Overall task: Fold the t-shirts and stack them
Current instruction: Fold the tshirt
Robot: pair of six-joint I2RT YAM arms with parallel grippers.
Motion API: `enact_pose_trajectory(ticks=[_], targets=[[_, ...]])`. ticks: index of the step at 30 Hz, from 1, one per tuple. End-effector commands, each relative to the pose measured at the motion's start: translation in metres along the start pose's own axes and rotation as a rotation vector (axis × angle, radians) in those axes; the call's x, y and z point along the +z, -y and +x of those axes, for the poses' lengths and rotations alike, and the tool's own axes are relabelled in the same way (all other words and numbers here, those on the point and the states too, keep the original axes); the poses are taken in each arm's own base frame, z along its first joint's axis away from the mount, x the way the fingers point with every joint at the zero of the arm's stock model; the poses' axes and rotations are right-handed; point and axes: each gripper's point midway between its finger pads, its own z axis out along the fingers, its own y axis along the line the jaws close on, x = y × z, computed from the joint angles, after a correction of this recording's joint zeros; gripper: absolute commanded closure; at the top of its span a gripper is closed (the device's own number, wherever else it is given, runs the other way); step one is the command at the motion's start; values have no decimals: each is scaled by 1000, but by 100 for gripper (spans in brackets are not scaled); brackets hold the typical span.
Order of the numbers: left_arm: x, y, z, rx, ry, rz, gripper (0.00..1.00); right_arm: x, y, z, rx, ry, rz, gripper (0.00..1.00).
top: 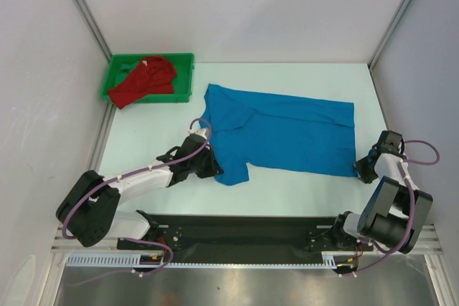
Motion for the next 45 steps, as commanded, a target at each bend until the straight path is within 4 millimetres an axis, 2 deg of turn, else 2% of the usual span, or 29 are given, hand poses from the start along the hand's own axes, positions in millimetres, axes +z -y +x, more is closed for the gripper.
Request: enact_pose_trajectory(ticks=[1, 7, 9, 16, 19, 23, 27, 29, 32, 35, 41, 44, 45], targets=[[-2, 9, -5, 21, 24, 43, 100, 4, -7, -11, 20, 36, -25, 63], [-6, 11, -7, 24, 37, 49, 100, 9, -1, -5, 41, 17, -3, 66], [-7, 10, -9, 24, 45, 43, 100, 13, 2, 0, 46, -3, 11, 71], [-11, 10, -11, 28, 63, 43, 100, 21, 1, 3, 62, -24, 18, 74], [-15, 13, -14, 32, 72, 51, 100, 17, -1, -2, 59, -23, 15, 100], [-24, 16, -20, 36, 101, 52, 100, 1, -3, -7, 51, -4, 19, 100], [-39, 25, -29, 41, 144, 84, 100, -13, 0, 0, 16, 8, 21, 100], [-44, 22, -34, 45, 169, 61, 100, -20, 1, -1, 14, 37, 9, 100], [-56, 32, -45, 51, 204, 75, 100, -22, 0, 3, 13, 51, -10, 100], [-64, 43, -57, 54, 232, 86, 100, -23, -9, 4, 13, 54, -59, 100], [-67, 45, -75, 30, 260, 26, 100, -25, -19, -7, -25, 88, -94, 100], [-70, 54, -86, 27, 284, 31, 99, -30, -24, -19, -53, 116, -103, 100], [-74, 62, -96, 38, 306, 36, 100, -34, -29, -26, -62, 130, -115, 100]])
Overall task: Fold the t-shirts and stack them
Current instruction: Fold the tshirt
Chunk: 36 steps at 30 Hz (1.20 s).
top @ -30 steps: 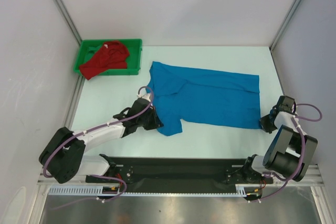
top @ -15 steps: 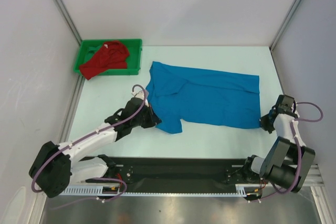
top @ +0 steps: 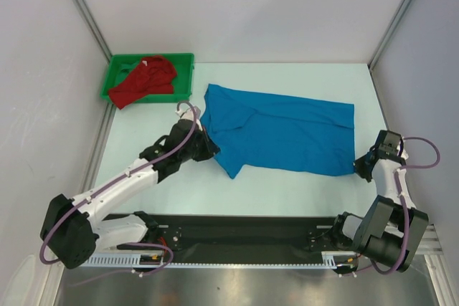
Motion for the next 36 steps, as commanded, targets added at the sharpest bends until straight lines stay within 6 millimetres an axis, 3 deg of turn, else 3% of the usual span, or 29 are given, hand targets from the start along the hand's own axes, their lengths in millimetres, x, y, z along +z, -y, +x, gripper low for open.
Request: enact_pose_trajectory(ticks=[1, 6, 10, 18, 21, 26, 36], targets=[[-4, 18, -34, 24, 75, -6, 100, -10, -21, -31, -50, 75, -55, 100], [7, 28, -79, 11, 103, -17, 100, -14, -40, -51, -82, 99, -85, 100], [26, 20, -118, -33, 109, -34, 100, -12, -65, -66, -123, 111, -122, 100], [57, 21, -172, -62, 126, -31, 100, 8, -114, -102, -157, 107, -168, 100], [71, 21, -184, -64, 119, -29, 100, 20, -129, -109, -156, 89, -184, 100], [96, 10, -193, -80, 98, -48, 100, 38, -137, -115, -168, 74, -174, 100], [123, -2, -206, -98, 76, -48, 100, 56, -155, -123, -170, 52, -211, 100]])
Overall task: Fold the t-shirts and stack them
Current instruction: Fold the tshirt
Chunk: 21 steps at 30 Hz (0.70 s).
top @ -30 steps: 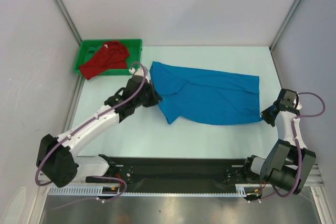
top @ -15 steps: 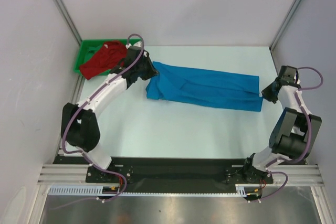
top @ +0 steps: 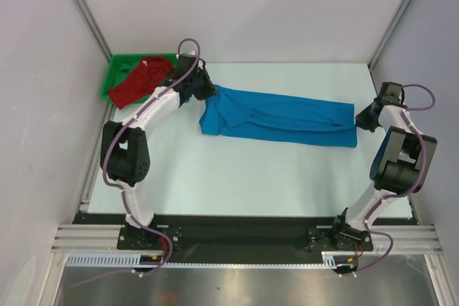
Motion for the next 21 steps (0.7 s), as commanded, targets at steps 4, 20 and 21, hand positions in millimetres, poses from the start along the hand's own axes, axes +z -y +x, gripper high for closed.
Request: enact_pose_trajectory(ticks=[4, 20, 21], targets=[[6, 6, -20, 12, 26, 24, 100, 5, -16, -22, -14, 45, -49, 100], [39, 1, -29, 3, -9, 35, 94, 28, -7, -21, 7, 15, -19, 100], [45, 1, -33, 6, -7, 28, 94, 29, -6, -22, 13, 12, -21, 100]])
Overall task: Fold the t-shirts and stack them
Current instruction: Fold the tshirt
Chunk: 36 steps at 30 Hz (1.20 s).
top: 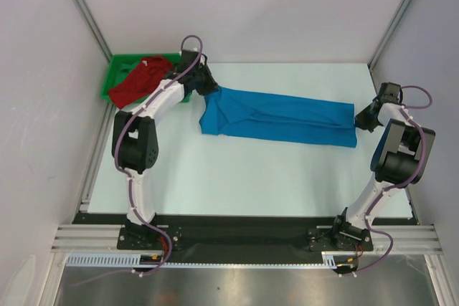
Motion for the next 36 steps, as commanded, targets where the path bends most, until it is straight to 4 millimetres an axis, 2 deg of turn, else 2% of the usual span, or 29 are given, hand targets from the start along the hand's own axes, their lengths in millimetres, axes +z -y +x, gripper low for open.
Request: enact_pose_trajectory(ticks=[1, 2, 3, 4, 5, 6, 7, 8, 9, 10, 11, 12, 13, 14, 15, 17, 18, 19, 20, 21, 22, 23, 24, 25, 26, 27, 29, 31, 36], targets=[[6, 11, -21, 34, 22, 24, 94, 3, -6, -22, 5, 47, -28, 100], [8, 7, -22, 47, 24, 0, 90, 4, -6, -21, 5, 44, -30, 100], [8, 12, -32, 57, 45, 7, 87, 5, -6, -22, 2, 49, -31, 97], [14, 9, -30, 63, 35, -3, 83, 6, -8, -25, -2, 60, -40, 96], [15, 8, -31, 86, 29, -13, 68, 8, -7, -27, -6, 62, -42, 93], [11, 15, -46, 106, 65, -8, 60, 11, -8, -31, -12, 70, -41, 80], [12, 17, -51, 129, 73, -13, 56, 12, -2, -33, -20, 65, -22, 73], [18, 0, -40, 160, 11, -78, 48, 12, 0, -35, -28, 65, -11, 68], [7, 12, -61, 185, 59, -85, 46, 8, 2, -39, -35, 78, 8, 60], [4, 9, -61, 199, 48, -107, 44, 2, 3, -39, -47, 74, 17, 57], [-15, 13, -65, 215, 54, -115, 42, -4, 6, -40, -53, 89, 38, 54], [-17, -2, -50, 211, 21, -153, 42, -22, 4, -50, -55, 137, 39, 48], [-25, -5, -44, 213, 21, -155, 41, -26, 8, -42, -62, 134, 48, 46], [-61, 17, -61, 221, 119, -98, 41, -35, 6, -41, -73, 150, 47, 44], [-55, -14, -30, 208, 57, -149, 41, -43, 5, -40, -78, 161, 42, 39], [-72, -23, -24, 192, 94, -150, 42, -64, 1, -31, -85, 172, 15, 37], [-84, -41, -9, 171, 75, -165, 43, -68, -4, -22, -89, 153, -20, 36], [-87, -48, -1, 157, 65, -156, 46, -74, -7, -18, -90, 154, -43, 36], [-87, -49, 6, 144, 56, -117, 51, -79, -10, -2, -92, 131, -80, 36], [-87, -70, 23, 117, 16, -136, 54, -84, -21, 11, -98, 97, -150, 35], [-90, -75, 27, 105, 11, -132, 58, -86, -26, 18, -97, 87, -191, 34], [-90, -80, 30, 97, 7, -126, 65, -86, -24, 38, -94, 44, -228, 34], [-89, -97, 39, 78, -5, -149, 70, -86, -22, 44, -88, 35, -242, 35], [-89, -101, 40, 66, 2, -144, 74, -84, -19, 50, -79, 28, -251, 36], [-85, -98, 40, 29, 8, -91, 84, -86, -18, 56, -73, 18, -271, 37], [-82, -116, 50, -21, -8, -104, 88, -80, -8, 70, -50, -16, -266, 38], [-77, -118, 49, -94, 16, -71, 92, -80, -7, 74, -48, -12, -278, 40], [-70, -123, 52, -121, 15, -75, 91, -79, -4, 78, -51, -16, -278, 40], [-40, -130, 61, -192, -42, -68, 73, -81, -3, 75, -49, -3, -276, 40]])
